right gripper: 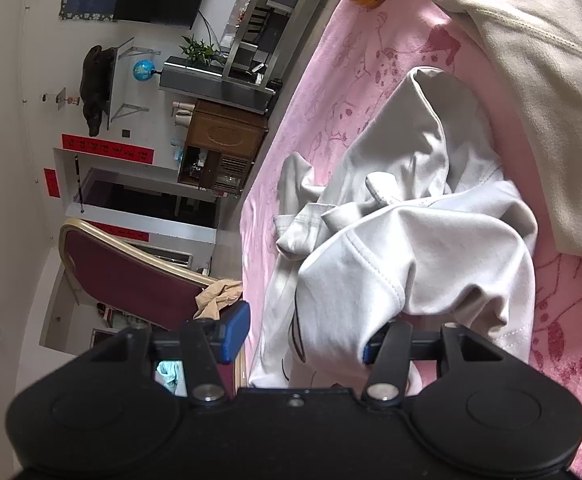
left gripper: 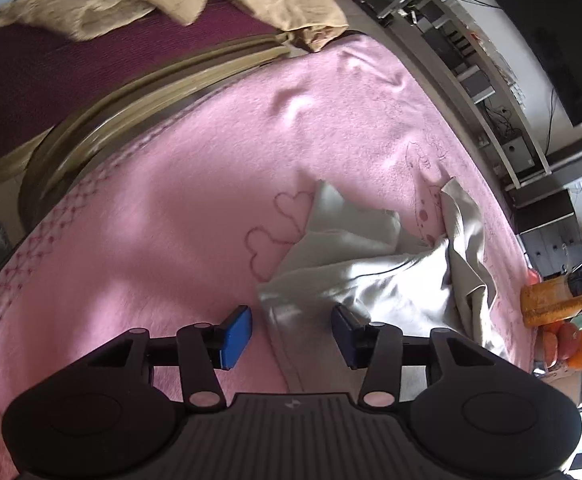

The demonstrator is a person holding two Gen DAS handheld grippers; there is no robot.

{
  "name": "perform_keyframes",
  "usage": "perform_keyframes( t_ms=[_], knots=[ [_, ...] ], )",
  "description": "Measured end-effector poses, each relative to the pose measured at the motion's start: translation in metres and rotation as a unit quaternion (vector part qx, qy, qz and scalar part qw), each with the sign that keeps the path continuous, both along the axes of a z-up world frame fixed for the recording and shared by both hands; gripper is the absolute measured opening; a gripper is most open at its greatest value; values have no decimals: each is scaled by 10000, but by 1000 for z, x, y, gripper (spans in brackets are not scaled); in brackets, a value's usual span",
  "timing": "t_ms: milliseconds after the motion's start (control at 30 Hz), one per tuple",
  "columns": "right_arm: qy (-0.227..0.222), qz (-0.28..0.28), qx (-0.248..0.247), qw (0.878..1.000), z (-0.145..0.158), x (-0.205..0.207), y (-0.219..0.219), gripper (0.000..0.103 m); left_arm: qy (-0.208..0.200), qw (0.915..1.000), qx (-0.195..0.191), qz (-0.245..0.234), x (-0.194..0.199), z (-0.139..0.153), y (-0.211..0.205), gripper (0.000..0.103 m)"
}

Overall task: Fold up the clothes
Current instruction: 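Close both grippers on the grey garment and lift it high off the blanket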

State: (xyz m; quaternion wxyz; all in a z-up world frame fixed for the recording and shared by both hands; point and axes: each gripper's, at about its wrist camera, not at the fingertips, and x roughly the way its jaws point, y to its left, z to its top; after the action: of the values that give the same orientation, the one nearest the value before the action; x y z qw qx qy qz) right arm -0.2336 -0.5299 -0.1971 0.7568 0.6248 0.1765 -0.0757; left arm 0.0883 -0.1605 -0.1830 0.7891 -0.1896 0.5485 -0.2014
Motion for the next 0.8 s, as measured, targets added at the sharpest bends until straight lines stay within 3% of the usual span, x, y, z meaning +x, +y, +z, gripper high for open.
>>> perform_keyframes(
  t_ms=[133, 267, 467, 533, 600, 633, 767, 800],
  knots=[
    [-3, -10, -14, 10000, 0, -1, 0, 50, -111, 9999, 48, -114, 1, 0, -10, 46],
    [-12, -24, -22, 10000, 0, -2, 0, 50, -117, 9992, -30, -376, -2, 1, -18, 35],
    [16, -50, -34, 10000, -3, -3, -2, 50, -194, 9965, 89, -806, -12, 1, -38, 32],
    [46, -88, -34, 9999, -4, -5, -3, 50, -197, 9967, 138, -770, -11, 0, -38, 26],
    [79, -151, -9, 9999, -5, -6, -4, 50, -130, 9982, 83, -588, -7, -2, -31, 8],
    [90, -192, 8, 9998, -6, -7, -4, 50, -98, 9987, 57, -497, -5, -2, -28, 5],
    [209, -588, 60, 9980, -8, -19, -7, 50, -156, 9994, 51, -289, -5, 2, -20, 3],
    [254, -720, 69, 9971, -9, -23, -8, 45, -199, 9994, 32, -282, -6, 5, -19, 2]
  ],
)
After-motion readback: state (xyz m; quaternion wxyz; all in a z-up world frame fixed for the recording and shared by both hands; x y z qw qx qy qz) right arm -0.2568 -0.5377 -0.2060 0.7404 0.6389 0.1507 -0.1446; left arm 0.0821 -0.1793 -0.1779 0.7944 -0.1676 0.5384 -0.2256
